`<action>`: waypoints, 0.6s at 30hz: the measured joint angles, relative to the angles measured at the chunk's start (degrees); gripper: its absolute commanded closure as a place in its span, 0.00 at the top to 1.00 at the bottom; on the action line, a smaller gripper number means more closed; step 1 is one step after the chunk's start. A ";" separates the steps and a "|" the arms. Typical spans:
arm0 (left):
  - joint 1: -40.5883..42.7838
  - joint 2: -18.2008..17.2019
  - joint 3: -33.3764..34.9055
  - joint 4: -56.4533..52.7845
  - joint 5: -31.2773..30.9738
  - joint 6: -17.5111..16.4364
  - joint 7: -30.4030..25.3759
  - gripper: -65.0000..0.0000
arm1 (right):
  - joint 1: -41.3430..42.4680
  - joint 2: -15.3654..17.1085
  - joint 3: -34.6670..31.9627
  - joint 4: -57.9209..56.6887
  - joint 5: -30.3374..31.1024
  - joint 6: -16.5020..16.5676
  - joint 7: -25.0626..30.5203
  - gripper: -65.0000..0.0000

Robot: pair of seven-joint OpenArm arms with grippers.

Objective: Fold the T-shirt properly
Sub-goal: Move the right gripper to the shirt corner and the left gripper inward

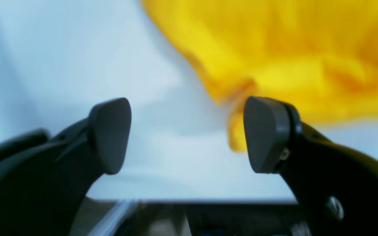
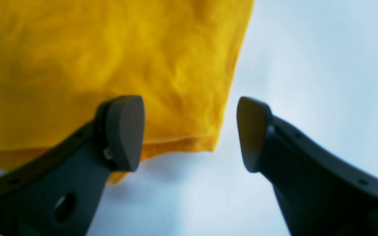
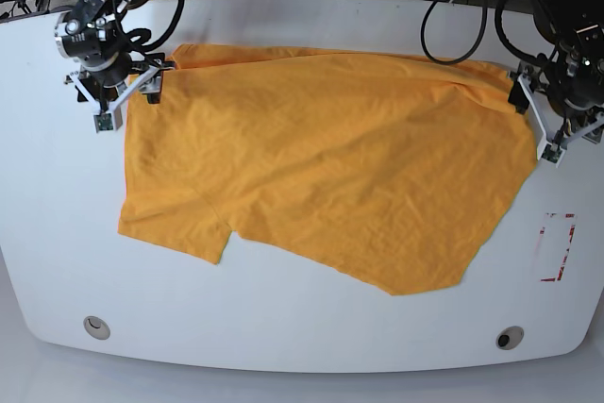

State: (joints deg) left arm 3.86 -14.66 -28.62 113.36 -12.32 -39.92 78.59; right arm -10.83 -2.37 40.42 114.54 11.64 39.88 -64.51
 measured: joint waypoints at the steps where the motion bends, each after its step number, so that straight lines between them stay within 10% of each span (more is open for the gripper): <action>1: -1.25 0.02 0.02 -0.02 -0.04 0.00 -0.39 0.78 | -1.03 0.26 1.25 0.02 2.97 0.04 -0.72 0.65; 10: -8.02 0.07 0.31 -1.05 0.22 -0.02 -2.67 0.78 | -6.88 1.95 2.84 -0.90 17.16 0.04 -4.17 0.65; 18: -9.86 1.11 8.52 -15.61 0.46 7.87 -18.86 0.67 | -3.50 2.10 3.02 -5.81 17.09 0.02 -4.44 0.20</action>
State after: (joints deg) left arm -6.00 -13.54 -20.10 97.76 -11.86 -32.05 59.72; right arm -14.33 -0.27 43.44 108.73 28.73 39.90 -68.95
